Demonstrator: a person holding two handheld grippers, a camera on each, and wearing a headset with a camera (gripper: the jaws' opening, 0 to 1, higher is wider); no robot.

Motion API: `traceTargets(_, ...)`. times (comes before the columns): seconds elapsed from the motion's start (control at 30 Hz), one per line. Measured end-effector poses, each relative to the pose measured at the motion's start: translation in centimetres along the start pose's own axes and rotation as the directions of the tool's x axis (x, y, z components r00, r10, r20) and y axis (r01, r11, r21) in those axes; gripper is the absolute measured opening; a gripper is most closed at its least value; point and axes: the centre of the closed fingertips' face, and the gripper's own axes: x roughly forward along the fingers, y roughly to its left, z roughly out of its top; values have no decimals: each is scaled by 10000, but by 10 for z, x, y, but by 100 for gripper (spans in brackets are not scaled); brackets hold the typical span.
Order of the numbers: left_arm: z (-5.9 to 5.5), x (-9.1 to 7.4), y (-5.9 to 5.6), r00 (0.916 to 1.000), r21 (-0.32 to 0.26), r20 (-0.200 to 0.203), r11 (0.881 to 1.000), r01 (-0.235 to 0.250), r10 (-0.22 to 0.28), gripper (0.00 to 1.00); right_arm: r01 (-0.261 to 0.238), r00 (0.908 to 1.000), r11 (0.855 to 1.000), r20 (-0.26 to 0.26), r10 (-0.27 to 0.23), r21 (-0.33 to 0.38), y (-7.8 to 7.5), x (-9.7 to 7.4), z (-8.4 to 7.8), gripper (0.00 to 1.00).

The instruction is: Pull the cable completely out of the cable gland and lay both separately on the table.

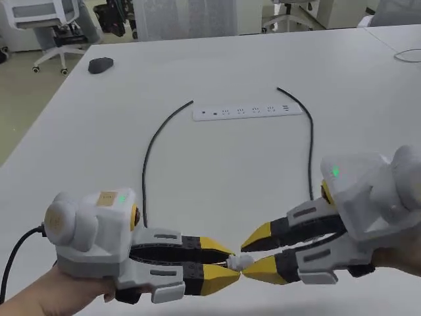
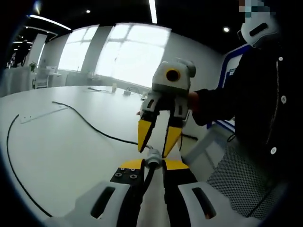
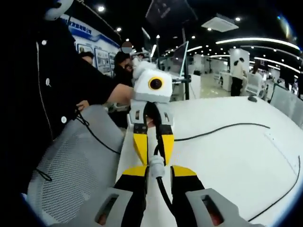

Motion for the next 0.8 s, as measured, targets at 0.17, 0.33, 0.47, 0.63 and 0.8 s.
traceTargets(0.17, 3, -1, -4, 10000, 595, -1, 9982, -3, 3, 15, -533, 9978, 9944, 437, 495, 910, 2, -3, 6, 12)
traceTargets(0.33, 7, -4, -4, 10000, 869, -21, 9962, -17, 18, 15, -944, 9954, 9782, 325, 899, 1851, 4, -1, 1, 14)
traceTargets(0.47, 10, -5, -4, 10000, 1189, 40, 9929, -49, 45, 15, -1168, 9927, 9695, 556, 1073, 2154, 4, 0, 3, 13)
traceTargets(0.63, 12, -5, -4, 9999, 1451, 97, 9894, -101, 88, 15, -1477, 9883, 9550, 757, 1325, 2574, 6, 2, 7, 10)
traceTargets(0.8, 12, -4, -4, 9999, 1723, 11, 9850, -115, 115, 15, -1607, 9865, 9426, 796, 1434, 2928, 7, 2, 6, 9)
